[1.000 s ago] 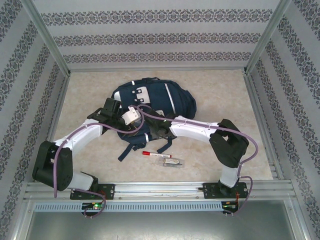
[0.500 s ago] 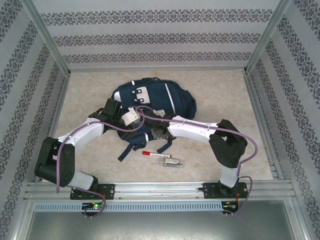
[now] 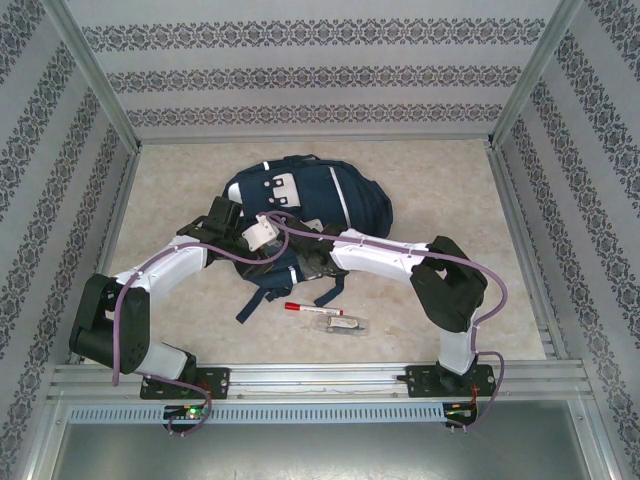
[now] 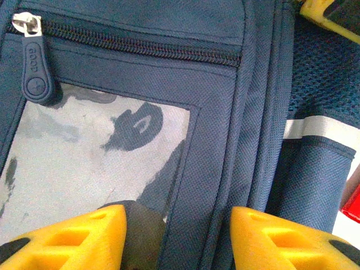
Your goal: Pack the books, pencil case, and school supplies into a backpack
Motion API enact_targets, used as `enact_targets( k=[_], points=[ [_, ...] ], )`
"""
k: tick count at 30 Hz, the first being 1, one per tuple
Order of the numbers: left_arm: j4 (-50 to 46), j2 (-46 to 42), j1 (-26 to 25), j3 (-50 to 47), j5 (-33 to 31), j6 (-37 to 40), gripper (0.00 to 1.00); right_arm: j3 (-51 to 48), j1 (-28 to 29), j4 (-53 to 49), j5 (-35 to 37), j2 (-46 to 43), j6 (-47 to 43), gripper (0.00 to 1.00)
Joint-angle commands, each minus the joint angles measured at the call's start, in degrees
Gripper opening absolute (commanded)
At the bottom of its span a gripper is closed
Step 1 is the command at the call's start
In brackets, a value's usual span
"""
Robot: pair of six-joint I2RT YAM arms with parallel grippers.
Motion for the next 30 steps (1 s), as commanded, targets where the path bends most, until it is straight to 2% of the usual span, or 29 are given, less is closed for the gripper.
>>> enact_targets(
  k=[1, 4, 6, 10, 16, 17, 18, 21, 23, 26, 30],
  points=[
    [-0.5, -0.3, 0.7, 0.0, -0.1, -1.5, 0.51, 1.3, -0.3, -1.7, -2.7, -1.3, -0.7, 0.00],
    [2.7, 0.3, 0.7, -0.6, -2.6, -5.8, 0.52, 2.3, -2.7, -4.8, -8.3, -3.9, -1.7, 0.00],
    [4.1, 1.8, 0.9, -0.3, -7.7, -8.6, 0.52, 2.7, -5.8, -8.1, -12.8, -5.5, -2.3, 0.00],
    [-0.2, 6.9, 4.2, 3.5, -10.8, -11.6, 0.48, 3.2, -12.3, -16.2, -19.3, -6.4, -5.3, 0.00],
    [0.1, 9.0, 6.0, 4.3, -11.7, -13.2, 0.48, -0.1, -17.8, -18.7, -20.8, -7.8, -9.0, 0.00],
    [0.9, 9.3, 6.6, 4.1, -12.3, -13.8, 0.48, -1.2, -20.7, -19.3, -21.5, -7.9, -10.2, 0.00],
    [1.0, 9.7, 7.3, 4.1, -13.1, -13.9, 0.49, -2.2, -23.6, -19.2, -18.7, -8.0, -12.0, 0.00],
    [1.1, 10.7, 8.3, 5.3, -14.4, -13.8, 0.49, -3.7, -27.3, -17.1, -13.2, -8.4, -14.9, 0.00],
    [0.6, 11.9, 9.2, 7.4, -15.4, -14.4, 0.49, -5.6, -29.2, -13.8, -12.2, -9.5, -16.8, 0.00],
    [0.4, 14.3, 9.9, 11.4, -16.4, -14.4, 0.49, -8.4, -31.1, -8.5, -13.1, -11.6, -18.9, 0.00],
    [-1.4, 21.6, 10.2, 21.1, -17.2, -14.6, 0.50, -8.9, -31.6, -5.5, -19.7, -13.7, -19.3, 0.00]
  ],
)
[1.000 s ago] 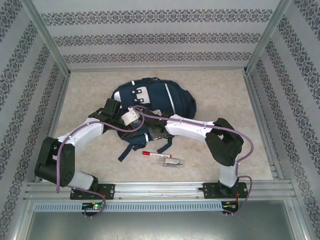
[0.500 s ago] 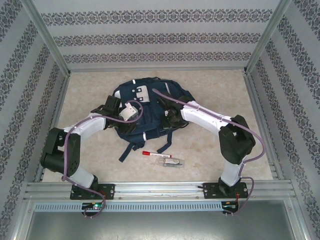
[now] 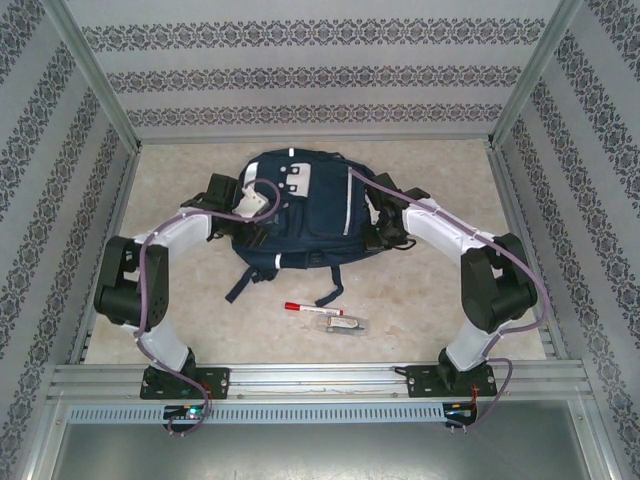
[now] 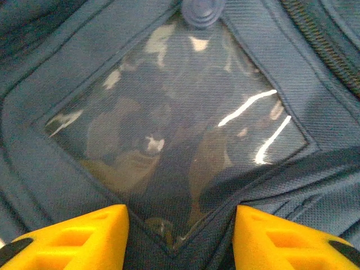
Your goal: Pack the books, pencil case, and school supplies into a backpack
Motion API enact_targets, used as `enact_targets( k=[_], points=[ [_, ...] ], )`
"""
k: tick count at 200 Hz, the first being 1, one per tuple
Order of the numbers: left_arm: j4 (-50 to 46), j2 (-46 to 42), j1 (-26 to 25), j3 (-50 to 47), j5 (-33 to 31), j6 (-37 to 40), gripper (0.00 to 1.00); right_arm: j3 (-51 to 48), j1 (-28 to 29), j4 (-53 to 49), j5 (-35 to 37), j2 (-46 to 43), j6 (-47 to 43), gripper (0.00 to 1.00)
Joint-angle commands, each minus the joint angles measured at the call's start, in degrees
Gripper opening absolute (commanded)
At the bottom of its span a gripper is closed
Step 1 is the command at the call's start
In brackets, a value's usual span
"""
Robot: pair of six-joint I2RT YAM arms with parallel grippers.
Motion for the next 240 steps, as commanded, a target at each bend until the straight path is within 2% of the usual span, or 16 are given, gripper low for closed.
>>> enact_targets(
  k=[1, 21, 38, 58, 70, 90, 108, 121, 134, 152, 185, 216, 240],
  points=[
    [-3.4, 7.2, 3.5, 9.6, -10.2, -2.2, 0.51, -1.0, -1.5, -1.4, -0.3, -3.2, -1.8, 0.00],
    [-15.6, 17.9, 3.9, 26.1, -8.7, -5.9, 0.50, -0.5, 1.4, 0.0, -5.5, -4.8, -2.5, 0.00],
    [-22.9, 24.6, 4.0, 37.4, -8.3, -12.2, 0.49, 1.3, 5.2, 1.1, -8.7, -5.2, -2.0, 0.00],
    [-27.4, 26.2, 4.5, 45.4, -5.4, -21.2, 0.47, 3.0, 9.6, 4.4, -10.2, -3.9, 0.6, 0.00],
    [-29.9, 24.2, 4.9, 46.9, 0.7, -26.4, 0.48, 4.0, 11.6, 7.5, -13.0, -1.8, 2.5, 0.00],
    [-26.2, 16.1, 5.1, 38.9, 7.7, -35.6, 0.48, 8.3, 14.2, 9.0, -13.8, 3.0, 3.0, 0.00],
    [-18.2, 5.4, 5.2, 26.5, 8.7, -44.9, 0.48, 11.2, 15.5, 10.1, -13.0, 6.1, 3.5, 0.00],
    [-18.5, -0.7, 5.2, 21.0, 9.2, -50.7, 0.48, 11.8, 16.0, 12.2, -14.6, 7.4, 4.7, 0.00],
    [-19.0, -5.3, 5.1, 15.1, 12.4, -55.8, 0.48, 12.6, 16.6, 13.3, -16.1, 8.5, 5.2, 0.00],
    [-15.9, -9.9, 4.6, 5.8, 14.7, -63.9, 0.47, 13.7, 17.7, 13.2, -15.9, 9.8, 4.8, 0.00],
    [-8.9, -12.6, 1.7, -1.8, 14.4, -71.1, 0.49, 14.0, 19.4, 14.7, -17.2, 10.9, 5.9, 0.00],
    [-6.1, -10.6, 0.3, -1.5, 14.5, -74.9, 0.51, 14.1, 21.5, 15.8, -17.0, 11.3, 6.3, 0.00],
    [-3.7, -9.8, -0.6, -1.3, 12.2, -76.0, 0.51, 14.1, 22.5, 17.4, -17.3, 11.7, 7.3, 0.00]
  ],
)
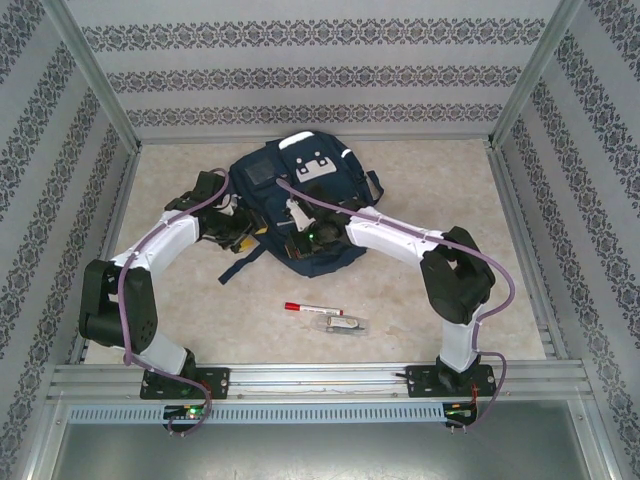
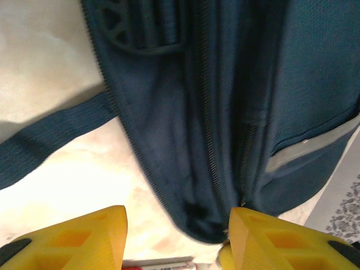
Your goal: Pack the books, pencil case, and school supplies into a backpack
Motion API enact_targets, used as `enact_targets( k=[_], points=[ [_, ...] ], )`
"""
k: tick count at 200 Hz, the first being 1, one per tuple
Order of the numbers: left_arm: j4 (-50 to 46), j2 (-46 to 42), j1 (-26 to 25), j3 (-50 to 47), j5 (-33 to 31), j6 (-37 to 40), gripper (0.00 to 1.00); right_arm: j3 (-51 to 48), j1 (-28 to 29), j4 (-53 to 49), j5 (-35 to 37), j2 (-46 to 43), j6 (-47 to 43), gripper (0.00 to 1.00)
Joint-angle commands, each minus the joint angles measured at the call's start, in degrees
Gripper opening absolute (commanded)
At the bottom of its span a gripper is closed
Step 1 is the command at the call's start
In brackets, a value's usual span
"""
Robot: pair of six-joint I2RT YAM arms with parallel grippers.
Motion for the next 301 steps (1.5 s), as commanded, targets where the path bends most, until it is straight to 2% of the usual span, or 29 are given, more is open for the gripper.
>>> enact_targets(
  k=[1, 92, 101, 118, 134, 160, 175, 217, 252, 277, 295, 301],
  points=[
    [5.6, 0.8, -1.0, 1.0, -1.5, -4.4, 0.51, 1.9, 1.8, 3.2, -2.3, 0.8, 1.3, 0.00],
    [12.6, 11.4, -4.7, 2.5, -3.5, -6.7, 0.48, 2.1, 4.3, 5.8, -2.9, 2.5, 4.4, 0.00],
    [12.8, 11.6, -4.7, 2.5, -4.0, -6.1, 0.43, 2.1, 4.6, 5.5, -2.5, 2.5, 4.2, 0.00],
    [10.6, 11.1, -4.7, 2.9, -7.1, -2.7, 0.14, 2.1, 4.6, 2.6, 0.5, 1.9, 2.6, 0.00],
    [6.7, 10.7, -4.2, 5.0, -8.6, 1.2, 0.00, 1.1, 3.9, -0.9, 4.5, 0.6, 1.0, 0.00],
    [2.0, 9.9, -3.1, 7.2, -9.8, 7.2, 0.00, -1.3, 0.9, -6.8, 7.8, -1.9, -2.1, 0.00],
    [0.9, 10.0, -2.2, 8.1, -8.3, 10.6, 0.00, -2.8, -1.6, -10.1, 10.1, -3.2, -4.1, 0.00],
    [-2.7, 10.8, -1.0, 11.4, -6.5, 19.4, 0.00, -5.8, -11.0, -15.5, 9.6, -4.1, -6.6, 0.00],
    [-5.1, 12.3, 1.2, 14.3, -4.9, 25.9, 0.00, -5.8, -16.1, -16.8, 15.8, -3.5, -7.6, 0.00],
    [-6.6, 16.0, 2.8, 18.2, -1.8, 34.0, 0.00, -5.2, -14.6, -17.8, 19.5, -5.0, -8.2, 0.00],
    [-6.6, 20.2, 3.1, 23.4, -5.6, 37.2, 0.00, -5.4, -10.6, -16.2, 14.6, -6.7, -10.0, 0.00],
    [-5.2, 21.4, 3.2, 24.7, -5.6, 37.4, 0.06, -5.0, -9.0, -15.5, 13.0, -6.8, -10.0, 0.00]
  ],
)
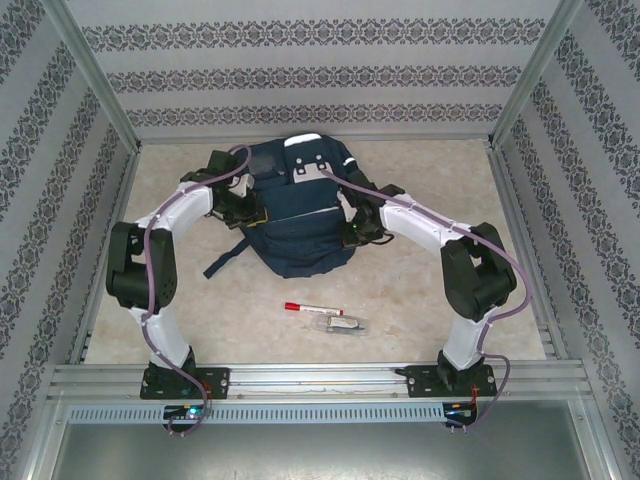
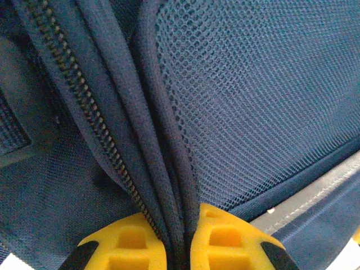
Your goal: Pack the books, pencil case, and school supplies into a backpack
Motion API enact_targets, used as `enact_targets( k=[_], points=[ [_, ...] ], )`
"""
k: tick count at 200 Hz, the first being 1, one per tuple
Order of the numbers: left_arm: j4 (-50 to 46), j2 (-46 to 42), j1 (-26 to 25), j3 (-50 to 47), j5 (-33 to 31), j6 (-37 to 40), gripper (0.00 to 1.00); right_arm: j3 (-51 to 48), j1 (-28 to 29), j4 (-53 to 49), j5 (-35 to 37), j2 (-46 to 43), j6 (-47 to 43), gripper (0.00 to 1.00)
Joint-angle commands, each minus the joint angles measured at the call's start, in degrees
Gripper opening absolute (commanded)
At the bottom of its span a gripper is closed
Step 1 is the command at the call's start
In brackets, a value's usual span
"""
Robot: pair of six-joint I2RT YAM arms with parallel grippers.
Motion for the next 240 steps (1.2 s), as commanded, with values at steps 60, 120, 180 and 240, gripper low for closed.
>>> enact_targets(
  k=[60, 120, 180, 240],
  points=[
    [-9.1, 14.6, 3.3, 27.5, -9.7, 2.9, 0.37, 17.6, 14.1, -1.9, -7.5, 7.9, 1.6, 0.00],
    [-12.7, -2.7, 4.3, 5.5, -15.7, -5.9, 0.54, 22.9, 15.2, -0.8, -12.2, 13.5, 2.1, 0.00],
    [7.2, -9.2, -1.4, -10.0, 0.2, -24.1, 1.00, 18.7, 15.9, 2.7, -14.1, 11.8, 4.6, 0.00],
    [15.3, -10.2, -5.5, -13.7, -4.2, -29.4, 0.84, 16.1, 16.9, 5.3, -14.2, 9.9, 6.8, 0.00]
  ],
)
